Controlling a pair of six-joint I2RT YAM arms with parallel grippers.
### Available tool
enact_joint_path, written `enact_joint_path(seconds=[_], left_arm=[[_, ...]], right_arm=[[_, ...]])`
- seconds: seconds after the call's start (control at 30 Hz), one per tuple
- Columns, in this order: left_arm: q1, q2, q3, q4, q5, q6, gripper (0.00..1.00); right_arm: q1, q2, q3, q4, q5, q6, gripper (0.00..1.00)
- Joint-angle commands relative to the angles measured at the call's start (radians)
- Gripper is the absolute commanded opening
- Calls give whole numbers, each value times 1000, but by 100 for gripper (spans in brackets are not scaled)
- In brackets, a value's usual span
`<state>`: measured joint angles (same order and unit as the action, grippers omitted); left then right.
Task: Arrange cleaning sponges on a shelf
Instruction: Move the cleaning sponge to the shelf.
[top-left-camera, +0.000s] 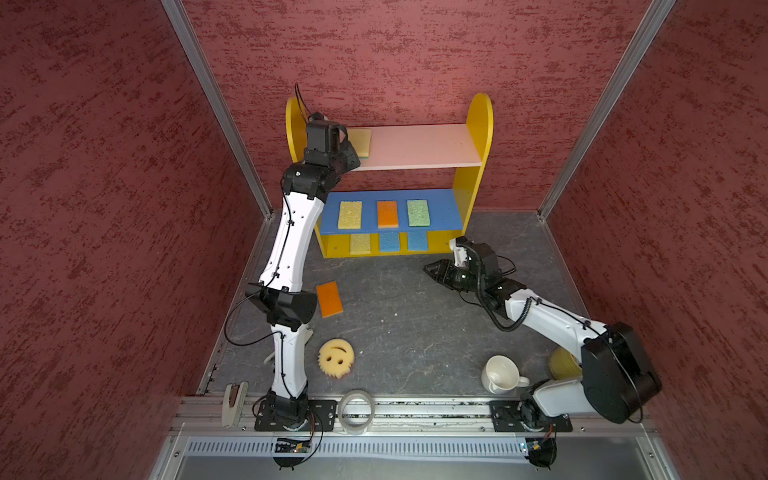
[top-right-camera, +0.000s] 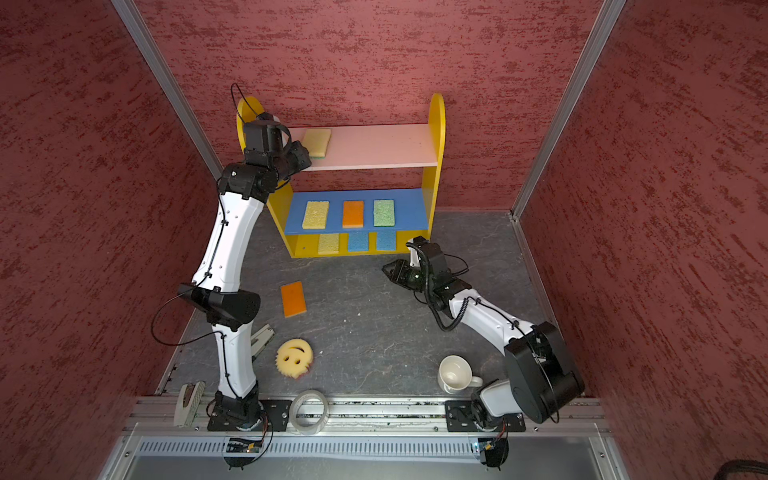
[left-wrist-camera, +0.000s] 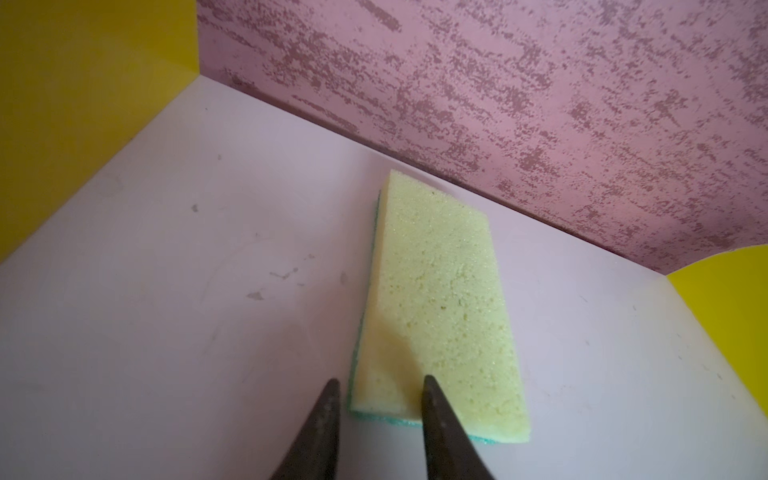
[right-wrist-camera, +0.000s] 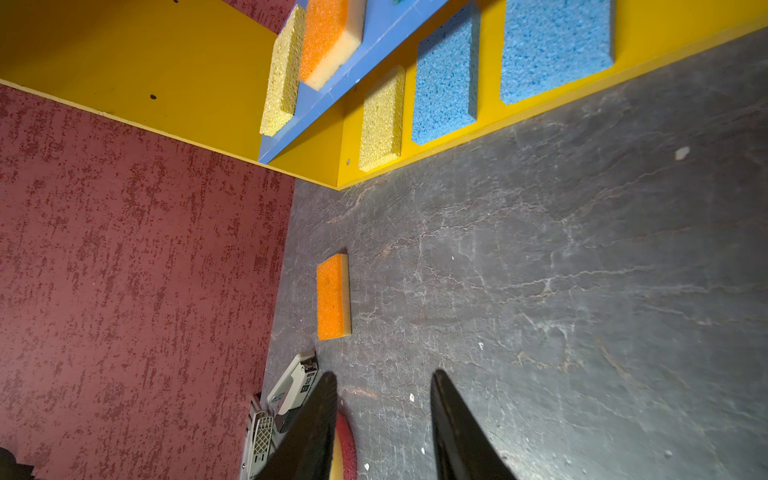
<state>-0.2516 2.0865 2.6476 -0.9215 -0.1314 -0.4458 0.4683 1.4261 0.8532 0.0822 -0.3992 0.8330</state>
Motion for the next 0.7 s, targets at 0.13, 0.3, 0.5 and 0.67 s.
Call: enact_joint_path(seconds=[0.13,0.3,0.5,0.67], left_arm=[[8,-32,-3,-36,36,-14,20],[6,-43,-3,-24,38,-22,10],[-13,-69,-6,-9,8,-22,7],[-21,-90,-13,-12,-4,-18,6]], right_arm=[[-5,10,-19,45,-3,25,39],[-5,8,-34,61,-5,36,39],[-5,8,-53,80,-9,47,39],[-5,5,-57,80,-15,45,39]])
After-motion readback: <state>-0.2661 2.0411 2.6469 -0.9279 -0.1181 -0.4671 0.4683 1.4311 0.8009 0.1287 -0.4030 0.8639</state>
